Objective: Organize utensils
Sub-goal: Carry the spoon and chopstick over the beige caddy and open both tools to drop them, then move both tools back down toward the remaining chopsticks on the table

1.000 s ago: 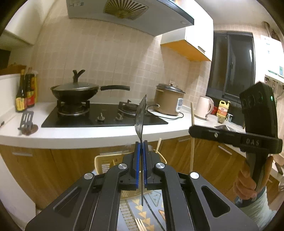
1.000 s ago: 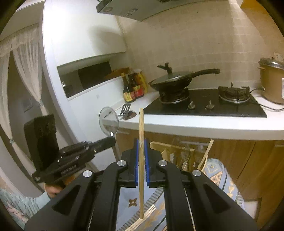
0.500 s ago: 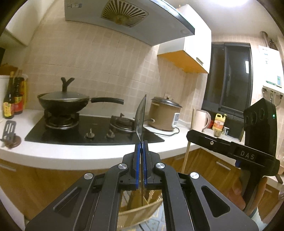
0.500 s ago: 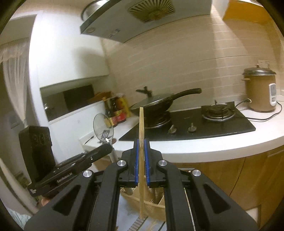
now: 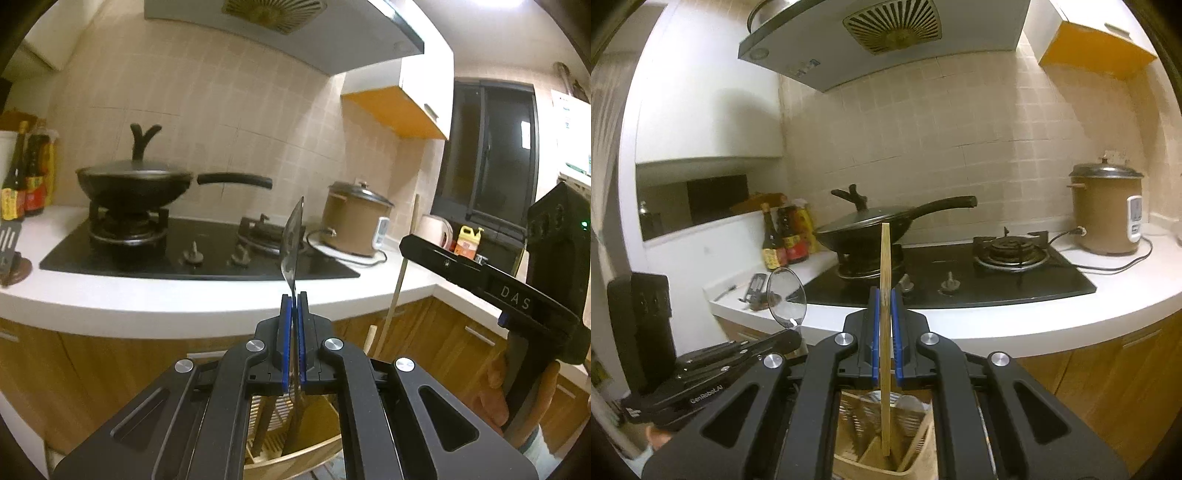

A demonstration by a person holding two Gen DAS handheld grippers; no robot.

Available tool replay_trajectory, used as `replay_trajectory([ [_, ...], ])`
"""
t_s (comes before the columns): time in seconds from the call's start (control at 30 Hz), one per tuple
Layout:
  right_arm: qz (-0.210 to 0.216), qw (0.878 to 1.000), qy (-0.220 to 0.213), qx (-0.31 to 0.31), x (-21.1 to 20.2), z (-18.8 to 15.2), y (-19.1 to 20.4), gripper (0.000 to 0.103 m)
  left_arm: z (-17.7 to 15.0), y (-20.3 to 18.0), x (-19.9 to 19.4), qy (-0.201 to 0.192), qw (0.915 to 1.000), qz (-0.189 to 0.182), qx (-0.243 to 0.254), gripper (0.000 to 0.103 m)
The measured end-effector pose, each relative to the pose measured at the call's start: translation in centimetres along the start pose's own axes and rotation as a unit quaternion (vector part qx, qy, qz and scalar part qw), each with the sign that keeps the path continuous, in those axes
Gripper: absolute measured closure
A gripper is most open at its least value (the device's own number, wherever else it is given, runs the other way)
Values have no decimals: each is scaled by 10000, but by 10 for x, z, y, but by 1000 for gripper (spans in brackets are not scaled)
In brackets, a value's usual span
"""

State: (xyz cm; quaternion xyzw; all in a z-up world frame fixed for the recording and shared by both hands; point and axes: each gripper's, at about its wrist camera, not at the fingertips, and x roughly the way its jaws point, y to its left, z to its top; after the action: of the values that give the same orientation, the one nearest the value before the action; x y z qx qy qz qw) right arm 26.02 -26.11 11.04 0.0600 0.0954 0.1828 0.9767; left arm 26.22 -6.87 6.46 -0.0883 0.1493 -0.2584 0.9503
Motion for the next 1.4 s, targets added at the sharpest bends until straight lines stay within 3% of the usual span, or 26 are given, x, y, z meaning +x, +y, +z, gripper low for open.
replay_trajectory([
  [0.27,-204,9997,-14,-121,8,-18,-4,99,-11,13,12,40,9993,198,-307,102],
  [0.4,-205,9995,123,-191,15,-26,0,99,-12,11,16,202,9993,244,-176,102],
  [0.5,-223,9995,182,-164,16,-30,1,98,-12,7,21,589,9982,68,45,98],
  [0.6,-71,9997,220,-49,13,-31,-4,97,-13,7,20,611,9980,121,122,97],
  [0.67,-60,9996,273,-37,11,-30,-7,88,-12,9,20,695,9975,59,92,96],
  [0.73,-99,9996,277,4,9,-29,-10,60,-12,9,19,692,9975,93,101,96],
  [0.77,-69,9997,244,44,7,-29,-12,54,-12,9,18,689,9975,120,114,96],
  [1.0,-34,9993,319,216,-6,-17,-10,52,4,15,-3,409,9991,63,-58,88],
  [1.1,-221,9981,573,-56,-20,-16,3,35,12,18,-24,293,9994,77,-167,80],
  [1.2,-578,9951,661,-444,-41,-16,18,32,16,20,-45,346,9990,83,-264,79],
  [1.3,-655,9945,664,-477,-66,-19,28,28,20,16,-72,286,9991,160,-259,79],
  [1.4,-858,9926,753,-424,-86,-24,36,25,24,10,-107,143,9992,1,-384,65],
])
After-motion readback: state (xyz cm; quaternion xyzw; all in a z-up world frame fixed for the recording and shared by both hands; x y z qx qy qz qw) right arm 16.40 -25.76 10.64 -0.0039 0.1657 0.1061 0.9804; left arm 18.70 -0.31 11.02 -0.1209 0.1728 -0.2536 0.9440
